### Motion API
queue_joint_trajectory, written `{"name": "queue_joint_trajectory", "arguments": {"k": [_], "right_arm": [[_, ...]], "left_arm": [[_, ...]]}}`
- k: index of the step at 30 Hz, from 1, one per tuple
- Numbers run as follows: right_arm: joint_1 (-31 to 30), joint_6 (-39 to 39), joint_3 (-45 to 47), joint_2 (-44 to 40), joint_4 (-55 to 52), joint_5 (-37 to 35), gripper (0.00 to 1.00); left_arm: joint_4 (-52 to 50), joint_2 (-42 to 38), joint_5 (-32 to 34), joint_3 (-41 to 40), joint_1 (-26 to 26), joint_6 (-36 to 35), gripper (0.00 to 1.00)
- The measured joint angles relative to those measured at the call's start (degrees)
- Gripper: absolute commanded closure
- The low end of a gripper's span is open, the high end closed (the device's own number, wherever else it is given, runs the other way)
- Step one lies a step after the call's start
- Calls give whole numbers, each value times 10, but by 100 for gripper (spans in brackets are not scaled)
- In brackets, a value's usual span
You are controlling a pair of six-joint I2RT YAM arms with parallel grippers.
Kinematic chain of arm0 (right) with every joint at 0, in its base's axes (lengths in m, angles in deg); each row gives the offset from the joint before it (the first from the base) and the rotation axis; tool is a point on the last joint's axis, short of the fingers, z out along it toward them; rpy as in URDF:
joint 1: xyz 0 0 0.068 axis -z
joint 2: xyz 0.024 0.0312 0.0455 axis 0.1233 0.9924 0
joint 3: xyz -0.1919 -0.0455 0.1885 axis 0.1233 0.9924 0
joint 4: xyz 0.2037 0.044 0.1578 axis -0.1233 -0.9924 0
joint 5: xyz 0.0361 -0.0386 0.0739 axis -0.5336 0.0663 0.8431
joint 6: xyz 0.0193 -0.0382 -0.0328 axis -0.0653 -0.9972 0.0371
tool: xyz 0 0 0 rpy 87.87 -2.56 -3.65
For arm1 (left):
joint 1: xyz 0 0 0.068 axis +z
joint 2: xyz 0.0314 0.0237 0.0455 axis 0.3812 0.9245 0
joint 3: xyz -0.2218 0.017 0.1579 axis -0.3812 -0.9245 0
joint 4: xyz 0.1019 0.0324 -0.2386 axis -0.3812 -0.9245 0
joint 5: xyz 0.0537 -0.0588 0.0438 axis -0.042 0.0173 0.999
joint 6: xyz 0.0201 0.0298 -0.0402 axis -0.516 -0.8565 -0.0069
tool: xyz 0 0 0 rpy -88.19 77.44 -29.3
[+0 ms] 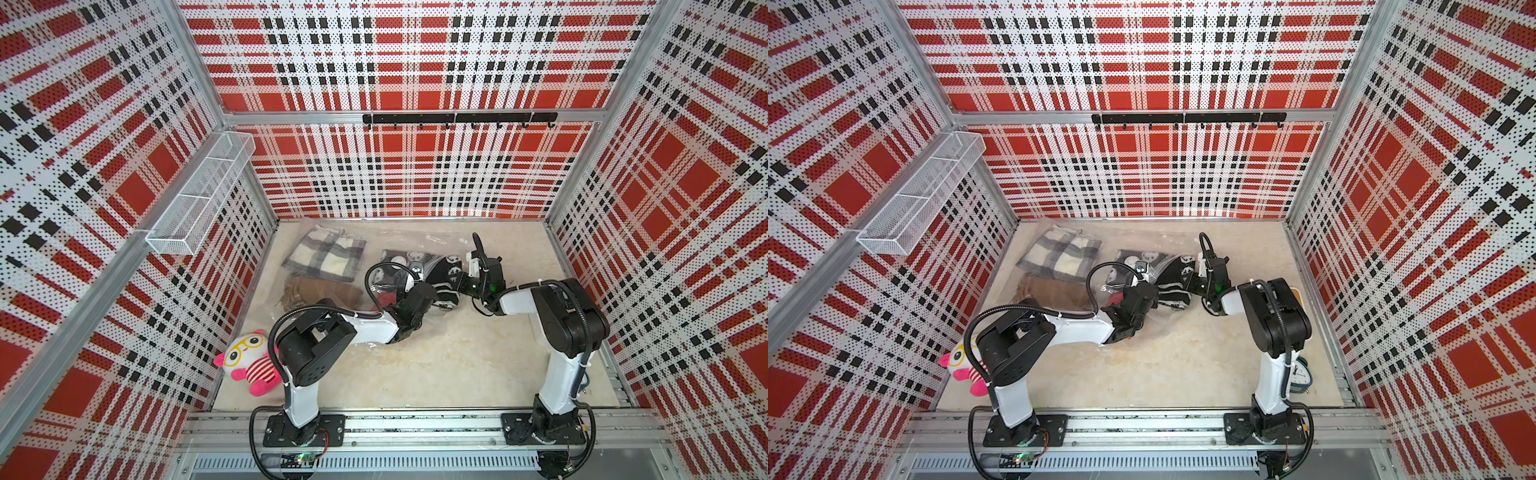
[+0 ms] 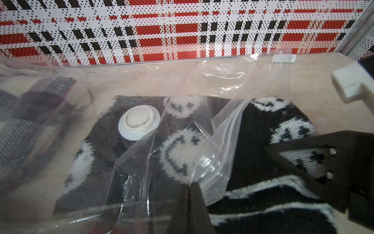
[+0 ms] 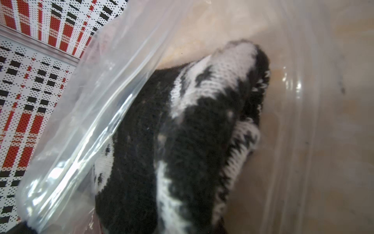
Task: Take the scarf out of the vacuum bag
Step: Take out the scarf from the vacuum bag.
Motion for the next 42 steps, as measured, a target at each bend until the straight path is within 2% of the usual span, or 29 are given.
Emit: {"name": "queue_joint_trajectory", "arguments": {"k": [11,22,30,42], "right_arm": [[26,-51,-56,-39,-178,-33,100],[71,-71,-94,-49,-277,-87,100],[82,-86,-127,-55,-331,-128,100],[117,-114,-243,-21,-447,-229,100]], "left_arm": [[15,4,-2,-5,6,6,100],[40,4,-17,-26,19,9,100],[55,14,-23,-28,18,9,100],[64,22,-29,-27,-1,9,100]]}}
